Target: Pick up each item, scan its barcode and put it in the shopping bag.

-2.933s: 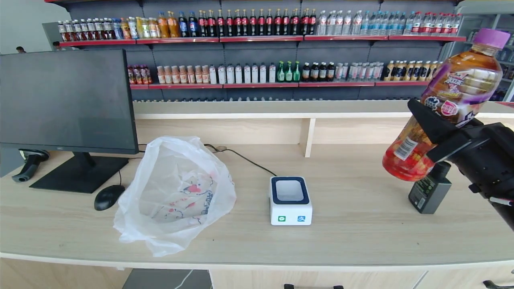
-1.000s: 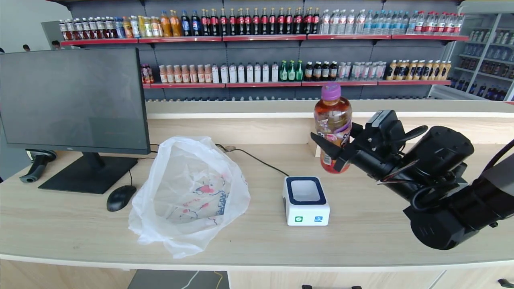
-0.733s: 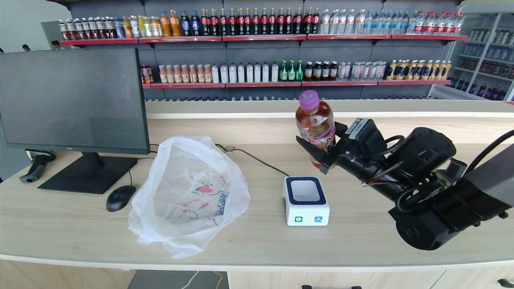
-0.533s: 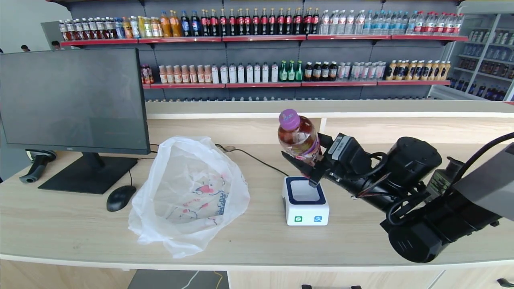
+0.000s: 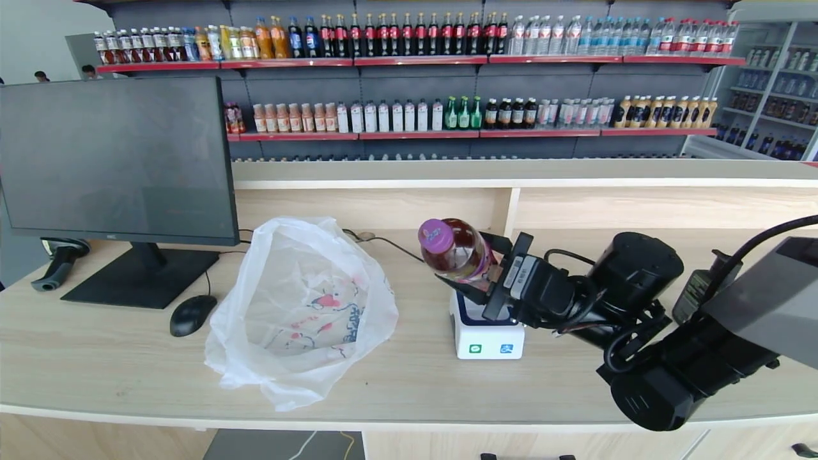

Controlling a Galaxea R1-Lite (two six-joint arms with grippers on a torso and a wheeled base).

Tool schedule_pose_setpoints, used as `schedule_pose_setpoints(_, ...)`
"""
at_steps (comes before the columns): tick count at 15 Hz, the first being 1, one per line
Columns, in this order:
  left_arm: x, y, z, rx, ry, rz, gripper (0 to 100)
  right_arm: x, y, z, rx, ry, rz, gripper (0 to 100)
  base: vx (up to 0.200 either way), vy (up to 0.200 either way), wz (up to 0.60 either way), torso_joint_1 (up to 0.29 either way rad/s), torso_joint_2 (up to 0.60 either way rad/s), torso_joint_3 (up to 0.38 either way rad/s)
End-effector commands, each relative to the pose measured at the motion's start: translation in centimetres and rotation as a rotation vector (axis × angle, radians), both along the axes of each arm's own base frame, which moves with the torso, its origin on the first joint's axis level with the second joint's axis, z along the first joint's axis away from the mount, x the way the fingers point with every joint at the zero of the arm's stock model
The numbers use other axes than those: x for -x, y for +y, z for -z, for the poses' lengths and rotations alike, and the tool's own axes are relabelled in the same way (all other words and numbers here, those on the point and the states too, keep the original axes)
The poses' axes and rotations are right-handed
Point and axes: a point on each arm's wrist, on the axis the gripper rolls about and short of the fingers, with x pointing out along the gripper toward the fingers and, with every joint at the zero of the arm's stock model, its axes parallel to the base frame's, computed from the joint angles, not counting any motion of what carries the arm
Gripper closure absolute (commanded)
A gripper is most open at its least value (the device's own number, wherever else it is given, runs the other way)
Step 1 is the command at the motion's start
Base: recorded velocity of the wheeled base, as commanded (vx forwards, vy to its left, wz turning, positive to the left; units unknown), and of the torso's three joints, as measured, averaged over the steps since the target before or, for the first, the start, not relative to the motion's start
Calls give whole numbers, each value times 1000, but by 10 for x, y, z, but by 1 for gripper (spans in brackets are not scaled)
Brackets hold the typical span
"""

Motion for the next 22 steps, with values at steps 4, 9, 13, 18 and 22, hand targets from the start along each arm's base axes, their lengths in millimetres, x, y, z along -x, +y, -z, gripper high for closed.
schedule_pose_setpoints(4, 0, 0, 0, 0, -1, 0, 0, -3, -7, 9, 41, -6, -12, 100, 0, 0, 0, 0, 0, 0)
schedule_pose_setpoints(9, 0, 0, 0, 0, -1, 0, 0, -14, -26, 13, 72, -24, -44, 100, 0, 0, 0, 0, 0, 0)
schedule_pose_setpoints(13, 0, 0, 0, 0, -1, 0, 0, -15, -25, 18, 80, -17, -49, 100, 0, 0, 0, 0, 0, 0)
schedule_pose_setpoints(18, 0, 0, 0, 0, -1, 1, 0, -15, -26, 23, 101, -23, -70, 100, 0, 0, 0, 0, 0, 0)
schedule_pose_setpoints(22, 0, 0, 0, 0, -1, 0, 0, -16, -25, 24, 102, -19, -71, 100, 0, 0, 0, 0, 0, 0)
